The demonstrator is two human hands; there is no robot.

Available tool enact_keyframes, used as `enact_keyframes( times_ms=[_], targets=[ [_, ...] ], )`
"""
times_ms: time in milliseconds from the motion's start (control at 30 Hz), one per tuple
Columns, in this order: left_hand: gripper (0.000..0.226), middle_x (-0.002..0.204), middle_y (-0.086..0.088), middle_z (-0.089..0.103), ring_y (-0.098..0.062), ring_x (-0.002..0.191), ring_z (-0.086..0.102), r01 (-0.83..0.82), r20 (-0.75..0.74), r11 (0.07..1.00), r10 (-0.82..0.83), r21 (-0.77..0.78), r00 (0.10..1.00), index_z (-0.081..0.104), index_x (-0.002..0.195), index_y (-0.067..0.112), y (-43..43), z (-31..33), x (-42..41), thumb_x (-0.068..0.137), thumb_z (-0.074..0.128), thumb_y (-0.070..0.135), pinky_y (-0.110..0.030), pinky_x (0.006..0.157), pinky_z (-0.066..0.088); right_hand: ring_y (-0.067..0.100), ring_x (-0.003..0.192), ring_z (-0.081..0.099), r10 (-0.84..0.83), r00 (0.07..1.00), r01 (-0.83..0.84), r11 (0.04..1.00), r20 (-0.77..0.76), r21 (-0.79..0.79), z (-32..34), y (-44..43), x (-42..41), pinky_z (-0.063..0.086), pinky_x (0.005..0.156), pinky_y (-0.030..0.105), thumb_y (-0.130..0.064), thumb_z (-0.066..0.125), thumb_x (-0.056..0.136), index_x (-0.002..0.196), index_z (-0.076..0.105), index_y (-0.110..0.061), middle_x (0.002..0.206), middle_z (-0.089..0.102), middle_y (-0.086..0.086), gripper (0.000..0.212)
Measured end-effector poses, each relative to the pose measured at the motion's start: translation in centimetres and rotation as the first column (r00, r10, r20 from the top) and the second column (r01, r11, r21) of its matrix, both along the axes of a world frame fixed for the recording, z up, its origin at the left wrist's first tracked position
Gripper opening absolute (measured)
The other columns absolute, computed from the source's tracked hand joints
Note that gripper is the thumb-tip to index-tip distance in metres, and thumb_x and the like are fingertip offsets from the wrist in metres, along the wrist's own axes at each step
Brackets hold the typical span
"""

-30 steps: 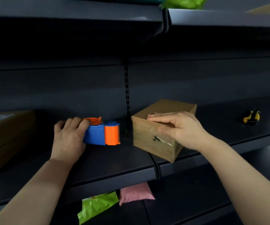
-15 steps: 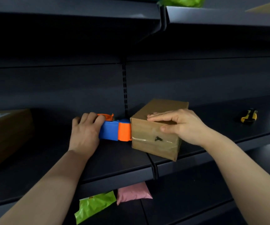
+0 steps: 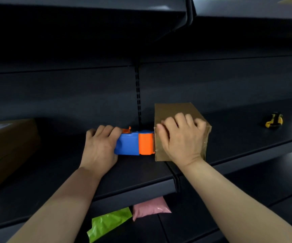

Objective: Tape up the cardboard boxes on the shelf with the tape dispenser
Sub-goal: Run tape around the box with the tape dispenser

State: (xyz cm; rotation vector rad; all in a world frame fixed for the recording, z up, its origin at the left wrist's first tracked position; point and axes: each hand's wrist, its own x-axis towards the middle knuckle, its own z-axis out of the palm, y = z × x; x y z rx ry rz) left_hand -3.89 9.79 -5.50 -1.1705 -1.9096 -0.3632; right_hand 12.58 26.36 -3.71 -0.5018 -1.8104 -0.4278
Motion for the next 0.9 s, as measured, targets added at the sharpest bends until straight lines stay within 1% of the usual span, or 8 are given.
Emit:
enact_keyframes(
  times_ms=[100,233,367,433,500,600,767,900],
  targets=[
    [0.054,0.086,-0.002,0.057,-0.029,0.082,0.055,0.009,0.007,1.0,-0.009,0.0,1.0,0.059,0.098,0.017,-0.2,0.0,-0.2,0.049,0.074,0.0,-0.043,0.075,0.039,0.024,0.075,0.053,0.077,0.996,-0.078,0.997,-0.049,-0.02,-0.5,-0.1,-0.3,0.03,0.076,0.039,-0.05,0.049,0.094,0.08,0.064,-0.019,0.078,0.055,0.002,0.036],
    [0.051,0.085,-0.003,0.058,-0.029,0.082,0.055,-0.014,0.014,1.0,0.014,-0.001,1.0,0.06,0.096,0.015,0.1,0.0,0.1,0.049,0.073,0.0,-0.041,0.074,0.038,0.024,0.076,0.052,0.021,0.997,-0.026,0.998,-0.081,-0.064,-0.6,0.0,-1.1,0.031,0.079,0.04,-0.057,0.05,0.092,0.081,0.063,-0.02,0.079,0.055,0.002,0.041],
    [0.052,0.084,-0.003,0.058,-0.029,0.081,0.055,-0.032,0.019,0.999,0.032,-0.019,0.999,0.06,0.096,0.015,-0.1,-0.1,0.4,0.048,0.074,0.001,-0.04,0.073,0.039,0.023,0.079,0.054,0.017,1.0,-0.014,0.992,0.021,-0.125,0.0,-0.2,-0.6,0.03,0.081,0.041,-0.063,0.05,0.089,0.083,0.062,-0.019,0.082,0.055,0.002,0.046],
    [0.053,0.083,-0.003,0.058,-0.029,0.08,0.055,-0.029,0.018,0.999,0.03,-0.028,0.999,0.06,0.096,0.016,-0.1,-0.1,0.4,0.047,0.075,0.001,-0.04,0.072,0.04,0.023,0.083,0.053,-0.017,0.995,0.038,0.976,0.097,-0.212,0.9,-1.3,-0.8,0.031,0.088,0.046,-0.07,0.046,0.085,0.084,0.061,-0.019,0.086,0.056,0.001,0.053],
    [0.055,0.083,-0.002,0.058,-0.028,0.08,0.056,-0.027,0.021,0.999,0.028,-0.031,0.999,0.059,0.096,0.016,-0.2,0.0,0.2,0.046,0.076,0.0,-0.041,0.073,0.041,0.023,0.084,0.055,-0.018,0.991,0.05,0.968,0.132,-0.245,1.6,-2.4,-1.4,0.032,0.093,0.05,-0.062,0.047,0.085,0.086,0.06,-0.019,0.088,0.056,0.001,0.044],
    [0.059,0.086,0.0,0.058,-0.028,0.082,0.056,-0.009,0.051,1.0,0.01,-0.018,0.999,0.057,0.098,0.019,-1.0,0.0,-0.3,0.046,0.076,0.0,-0.042,0.077,0.039,0.022,0.082,0.057,0.126,0.98,-0.087,0.967,0.151,-0.241,1.7,-2.0,-0.9,0.033,0.083,0.041,-0.039,0.046,0.085,0.09,0.061,-0.022,0.088,0.057,-0.002,0.023],
    [0.054,0.085,0.0,0.059,-0.026,0.083,0.057,0.17,-0.033,0.983,-0.172,-0.069,0.984,0.058,0.099,0.019,-0.4,0.3,1.0,0.051,0.079,0.005,-0.038,0.083,0.032,0.021,0.085,0.056,0.456,0.88,-0.396,0.86,0.135,-0.322,2.2,0.5,2.0,0.038,0.073,0.033,-0.032,0.044,0.077,0.1,0.068,-0.018,0.09,0.055,-0.003,0.036],
    [0.057,0.087,0.0,0.06,-0.025,0.085,0.057,0.189,-0.031,0.98,-0.191,-0.062,0.981,0.057,0.104,0.019,-0.6,0.4,1.2,0.053,0.08,0.006,-0.041,0.084,0.036,0.021,0.085,0.061,0.364,0.927,-0.326,0.904,0.096,-0.276,1.2,0.1,1.0,0.038,0.075,0.033,-0.032,0.045,0.087,0.1,0.075,-0.022,0.097,0.068,-0.004,0.034]
  ],
)
